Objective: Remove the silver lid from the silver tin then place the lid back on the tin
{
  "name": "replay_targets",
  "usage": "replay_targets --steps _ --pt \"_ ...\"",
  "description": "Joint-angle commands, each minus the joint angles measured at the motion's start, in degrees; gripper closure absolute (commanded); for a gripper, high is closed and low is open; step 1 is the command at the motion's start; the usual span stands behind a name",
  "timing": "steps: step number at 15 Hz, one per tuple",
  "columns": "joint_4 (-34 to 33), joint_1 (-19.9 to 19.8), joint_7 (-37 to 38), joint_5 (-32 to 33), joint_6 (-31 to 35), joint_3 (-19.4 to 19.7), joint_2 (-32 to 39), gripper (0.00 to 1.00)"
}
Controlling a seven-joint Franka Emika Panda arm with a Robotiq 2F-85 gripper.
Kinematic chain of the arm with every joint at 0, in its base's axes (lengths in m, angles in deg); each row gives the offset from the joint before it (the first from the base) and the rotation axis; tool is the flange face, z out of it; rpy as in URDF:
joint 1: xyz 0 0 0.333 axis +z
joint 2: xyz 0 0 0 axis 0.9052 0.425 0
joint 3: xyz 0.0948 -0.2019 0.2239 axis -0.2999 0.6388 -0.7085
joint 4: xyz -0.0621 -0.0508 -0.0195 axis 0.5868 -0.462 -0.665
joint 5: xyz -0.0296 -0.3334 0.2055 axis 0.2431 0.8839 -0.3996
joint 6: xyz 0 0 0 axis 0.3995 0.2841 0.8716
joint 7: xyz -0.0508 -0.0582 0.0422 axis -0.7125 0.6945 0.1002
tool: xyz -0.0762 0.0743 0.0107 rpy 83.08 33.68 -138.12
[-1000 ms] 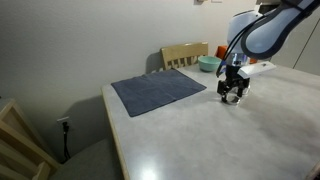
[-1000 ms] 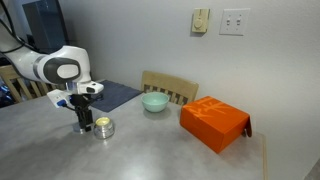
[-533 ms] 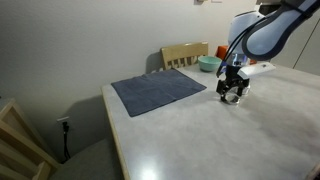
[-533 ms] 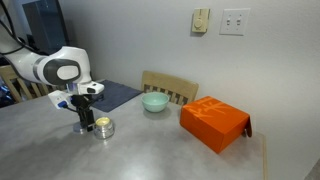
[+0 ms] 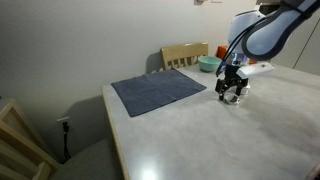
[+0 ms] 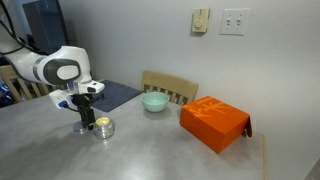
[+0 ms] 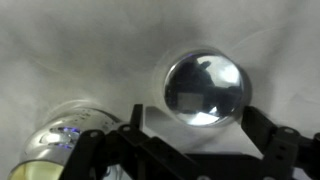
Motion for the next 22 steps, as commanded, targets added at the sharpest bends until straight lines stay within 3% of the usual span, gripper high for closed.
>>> replay_targets --steps 1,9,16,19,21,22 --pt "2.1 0.6 0.7 -0.3 2.1 0.9 -1.4 0.0" --pt "4.5 4.2 3.3 1.3 4.9 2.1 -3.6 0.0" --pt "7.0 9.7 12.0 4.8 3.5 5.7 -8.8 0.0" --pt "8.9 9.6 18.2 4.0 2.1 5.4 -11.9 0.0" --pt "9.8 7.4 20.3 1.7 -1.1 3.7 -13.5 0.0" --pt "6.9 7.6 19.4 4.0 1.1 3.3 -10.4 0.0"
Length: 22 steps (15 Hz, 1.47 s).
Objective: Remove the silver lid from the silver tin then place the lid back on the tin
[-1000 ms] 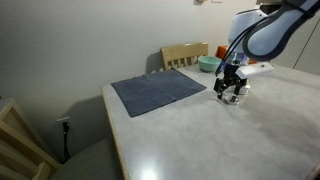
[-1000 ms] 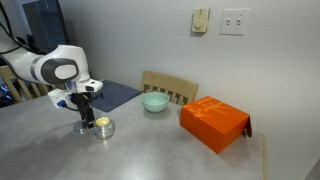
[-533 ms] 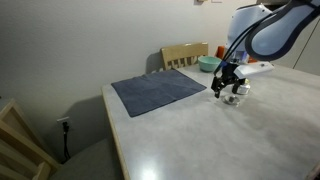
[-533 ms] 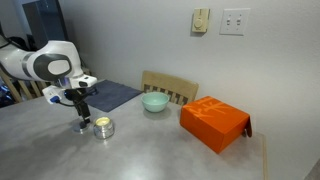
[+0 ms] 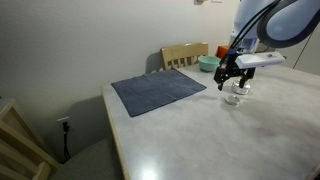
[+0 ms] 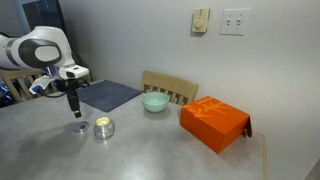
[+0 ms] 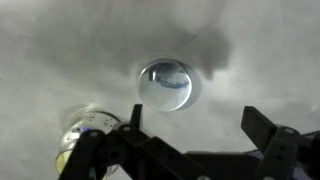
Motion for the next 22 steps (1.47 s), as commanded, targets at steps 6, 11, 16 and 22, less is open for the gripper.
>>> replay_targets --steps 6,11,16,22 --pt "0.5 -4.1 0.6 -1.0 -0.5 -2.8 -0.2 0.0" --pt "0.8 -8.4 -3.1 -6.0 0.1 -5.3 1.7 0.0" --pt "-0.1 -10.7 -10.0 -12.2 -0.7 -8.2 5.4 0.0" --pt "-0.4 -6.8 -7.8 -6.8 -1.9 -4.1 7.3 0.0"
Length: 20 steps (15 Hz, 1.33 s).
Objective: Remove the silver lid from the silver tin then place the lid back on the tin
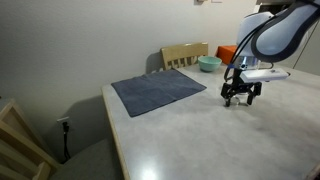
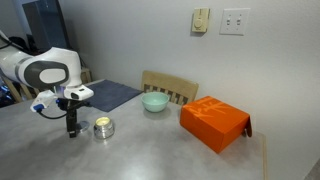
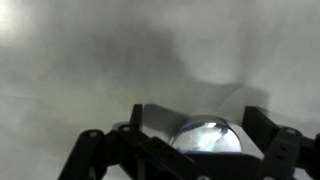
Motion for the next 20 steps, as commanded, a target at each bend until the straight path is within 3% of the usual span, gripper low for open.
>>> replay_targets --steps 1,13,20 --pt "-1.2 1.4 -1.3 2.7 -0.7 1.5 0.8 0.0" --pt "-3.5 -5.0 -17.7 -2.0 2.5 -2.5 2.2 0.0" --pt "-4.8 -5.3 -18.4 -4.0 0.6 -3.4 4.3 0.0"
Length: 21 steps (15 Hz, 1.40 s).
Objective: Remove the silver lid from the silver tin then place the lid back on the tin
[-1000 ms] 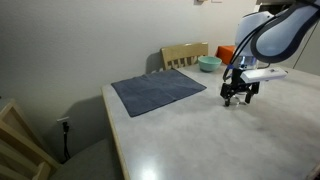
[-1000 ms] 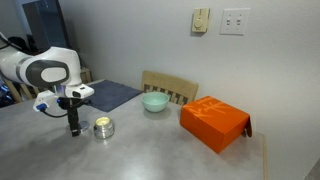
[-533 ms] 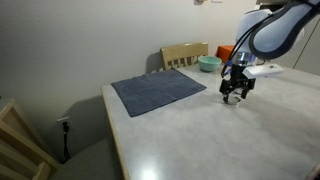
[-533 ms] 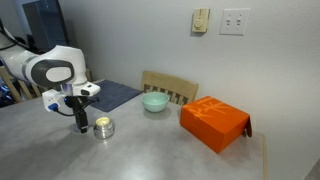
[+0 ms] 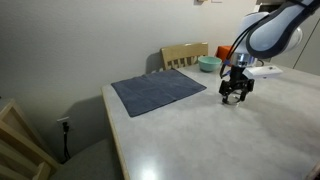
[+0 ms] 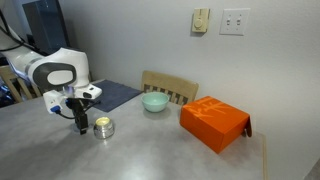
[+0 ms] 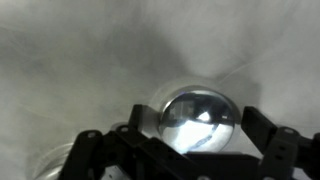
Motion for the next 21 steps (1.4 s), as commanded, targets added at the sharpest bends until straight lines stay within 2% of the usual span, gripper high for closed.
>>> replay_targets --steps 1,3,7,13,21 --pt "-1.7 -0.4 -1.1 -0.9 -0.6 -0.6 2.3 0.0" --pt "-1.8 -0.2 -0.9 -0.5 -0.9 -0.2 2.3 0.27" --pt "-1.7 0.1 -0.4 -0.1 -1.7 0.4 1.5 0.54" --pt "-1.6 3.0 2.4 3.4 -2.8 2.2 0.3 0.56" --pt "0.4 11.0 12.5 11.6 -2.6 5.0 -6.0 0.56"
